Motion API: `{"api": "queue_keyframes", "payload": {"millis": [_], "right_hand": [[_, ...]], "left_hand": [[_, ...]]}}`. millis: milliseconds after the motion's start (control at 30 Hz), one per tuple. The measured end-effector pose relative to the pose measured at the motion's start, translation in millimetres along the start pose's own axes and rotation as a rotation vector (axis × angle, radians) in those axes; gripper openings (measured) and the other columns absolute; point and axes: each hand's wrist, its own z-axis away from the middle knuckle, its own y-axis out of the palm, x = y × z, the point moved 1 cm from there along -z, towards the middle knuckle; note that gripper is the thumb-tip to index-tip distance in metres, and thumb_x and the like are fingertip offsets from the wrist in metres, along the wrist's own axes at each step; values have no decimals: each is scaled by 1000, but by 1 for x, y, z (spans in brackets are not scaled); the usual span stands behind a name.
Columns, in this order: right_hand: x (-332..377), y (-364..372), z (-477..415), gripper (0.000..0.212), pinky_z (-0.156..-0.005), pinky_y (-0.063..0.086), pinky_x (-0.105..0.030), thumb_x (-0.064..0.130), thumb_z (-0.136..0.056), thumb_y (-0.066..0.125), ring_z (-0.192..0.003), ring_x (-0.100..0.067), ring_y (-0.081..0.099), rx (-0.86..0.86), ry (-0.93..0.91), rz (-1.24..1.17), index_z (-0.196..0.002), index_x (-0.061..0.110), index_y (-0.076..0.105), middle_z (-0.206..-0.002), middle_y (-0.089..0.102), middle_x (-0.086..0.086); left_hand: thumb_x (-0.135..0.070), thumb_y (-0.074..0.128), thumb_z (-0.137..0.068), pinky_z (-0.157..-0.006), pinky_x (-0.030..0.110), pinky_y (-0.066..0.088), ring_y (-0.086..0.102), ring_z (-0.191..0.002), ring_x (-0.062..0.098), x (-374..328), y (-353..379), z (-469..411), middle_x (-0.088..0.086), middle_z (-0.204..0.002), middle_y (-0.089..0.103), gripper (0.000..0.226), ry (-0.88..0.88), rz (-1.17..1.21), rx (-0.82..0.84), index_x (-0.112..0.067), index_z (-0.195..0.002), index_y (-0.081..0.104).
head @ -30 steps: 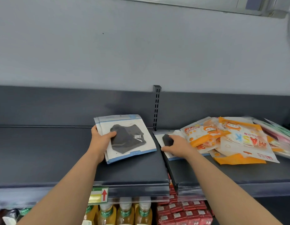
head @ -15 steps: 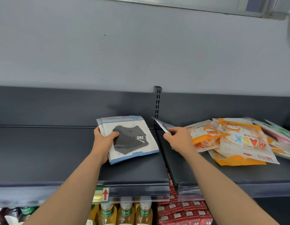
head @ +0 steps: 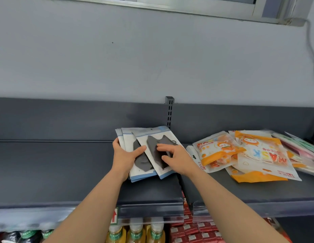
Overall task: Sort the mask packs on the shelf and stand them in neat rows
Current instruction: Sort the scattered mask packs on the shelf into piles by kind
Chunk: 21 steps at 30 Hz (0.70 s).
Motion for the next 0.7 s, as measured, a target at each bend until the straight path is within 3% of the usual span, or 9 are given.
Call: {"api": "queue_keyframes", "payload": {"millis": [67,167,233,333,433,567,633,700], "right_hand": [[-4,-3,-2,52,-120,24,-32,9,-88,62,-142,-8,32,-67,-15,17,-137,25,54,-152,39,9],[-16,-15,-7,85,-120,18,-37,31,-82,74,-149,-18,13,-212,176,-26,-152,21,26,-161,15,0],[-22,-25,-10,100,-117,24,-40,38,-77,79,-146,-23,22,-220,315,-155,-153,13,20,-158,25,-4],[-29,-30,-13,69,-94,48,-32,37,-71,84,-117,-18,57,-170,357,-306,-128,16,50,-127,61,2],[-34,-28,-13,55,-86,54,-34,42,-64,87,-98,-14,66,-133,343,-325,-106,17,62,-103,71,4],[-31,-15,-13,51,-89,56,-36,29,-67,87,-97,-16,70,-88,305,-526,-111,16,64,-105,74,1],[-26,-14,-15,50,-90,56,-40,18,-68,86,-97,-19,71,-117,266,-635,-113,15,64,-105,75,-2],[-19,-19,-18,47,-85,58,-38,7,-69,84,-95,-22,72,-189,207,-722,-110,14,63,-104,75,-5]], "left_hand": [[-8,86,-70,-83,39,55,61,-103,16,-1,0,0,-3,-119,57,94,13,-7,3,-29,-140,26],[-4,84,-72,-78,36,56,62,-101,15,-8,-3,-1,-7,-115,57,89,3,-14,40,-33,-136,29],[-4,83,-72,-84,41,56,64,-102,19,-11,-8,-5,-4,-115,62,80,-20,-30,93,-29,-131,36],[-2,81,-74,-92,47,54,68,-104,25,-17,-16,-8,2,-115,70,62,-71,-56,206,-20,-126,52],[0,71,-82,-95,46,52,69,-104,26,-26,-23,-8,7,-115,71,48,-136,-91,351,-20,-124,58],[4,59,-88,-87,44,54,69,-99,30,-32,-19,-3,11,-109,72,40,-166,-40,381,-17,-122,60],[-1,68,-84,-90,46,54,69,-101,30,-36,-12,-1,11,-111,72,42,-72,-53,373,-15,-124,60],[-7,77,-78,-84,42,58,71,-98,26,-43,-6,-3,8,-109,73,46,35,-79,303,-16,-121,60]]}}
